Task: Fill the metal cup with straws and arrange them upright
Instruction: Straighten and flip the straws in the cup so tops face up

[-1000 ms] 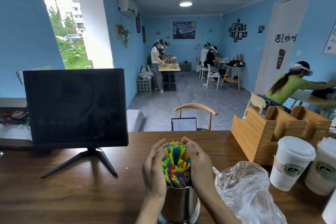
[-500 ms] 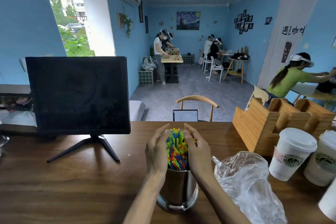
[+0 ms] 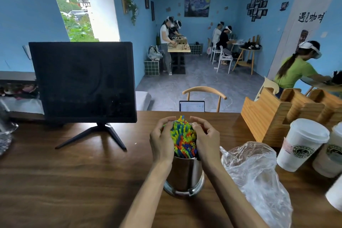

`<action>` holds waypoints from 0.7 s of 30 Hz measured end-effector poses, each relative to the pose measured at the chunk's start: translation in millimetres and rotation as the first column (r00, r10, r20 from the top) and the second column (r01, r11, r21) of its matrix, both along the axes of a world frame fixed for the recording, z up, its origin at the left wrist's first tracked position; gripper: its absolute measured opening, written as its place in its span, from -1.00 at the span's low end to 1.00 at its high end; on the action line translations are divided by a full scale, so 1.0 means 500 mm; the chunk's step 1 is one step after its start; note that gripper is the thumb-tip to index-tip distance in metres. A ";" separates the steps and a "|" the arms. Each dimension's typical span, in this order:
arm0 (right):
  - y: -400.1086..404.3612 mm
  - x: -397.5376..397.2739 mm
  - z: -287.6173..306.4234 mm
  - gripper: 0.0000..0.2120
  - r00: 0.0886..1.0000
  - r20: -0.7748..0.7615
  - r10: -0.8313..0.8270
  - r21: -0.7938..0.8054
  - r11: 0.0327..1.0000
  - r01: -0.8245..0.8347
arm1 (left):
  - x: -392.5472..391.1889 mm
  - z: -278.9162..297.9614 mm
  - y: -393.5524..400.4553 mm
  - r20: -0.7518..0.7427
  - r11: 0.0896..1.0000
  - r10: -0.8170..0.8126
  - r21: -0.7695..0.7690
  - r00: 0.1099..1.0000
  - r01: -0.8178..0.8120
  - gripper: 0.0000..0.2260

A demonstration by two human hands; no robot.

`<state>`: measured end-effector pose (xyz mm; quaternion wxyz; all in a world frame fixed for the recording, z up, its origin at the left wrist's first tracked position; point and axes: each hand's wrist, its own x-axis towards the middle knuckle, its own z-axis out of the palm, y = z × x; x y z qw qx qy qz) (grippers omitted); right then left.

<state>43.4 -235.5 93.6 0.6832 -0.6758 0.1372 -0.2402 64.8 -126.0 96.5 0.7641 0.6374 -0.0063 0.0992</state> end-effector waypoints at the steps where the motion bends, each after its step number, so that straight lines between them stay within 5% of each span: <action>1: -0.002 -0.001 0.001 -0.80 1.000 -0.006 0.000 0.004 1.000 0.000 | -0.002 0.000 0.001 -0.011 1.000 -0.010 -0.018 1.000 0.009 -0.80; 8: -0.014 -0.010 0.017 -0.79 0.993 -0.050 0.110 0.116 0.988 -0.104 | 0.023 0.034 0.024 -0.161 0.994 -0.105 -0.017 0.981 0.104 -0.83; 13: -0.010 -0.009 0.007 -0.92 0.993 -0.003 0.118 0.079 0.990 -0.117 | 0.040 0.049 0.008 -0.125 0.967 -0.093 0.225 0.988 0.120 -0.76; 21: -0.011 0.000 -0.008 -0.88 0.994 0.022 0.103 0.017 0.994 -0.104 | 0.033 0.037 0.012 -0.108 0.968 -0.053 0.239 0.993 0.078 -0.97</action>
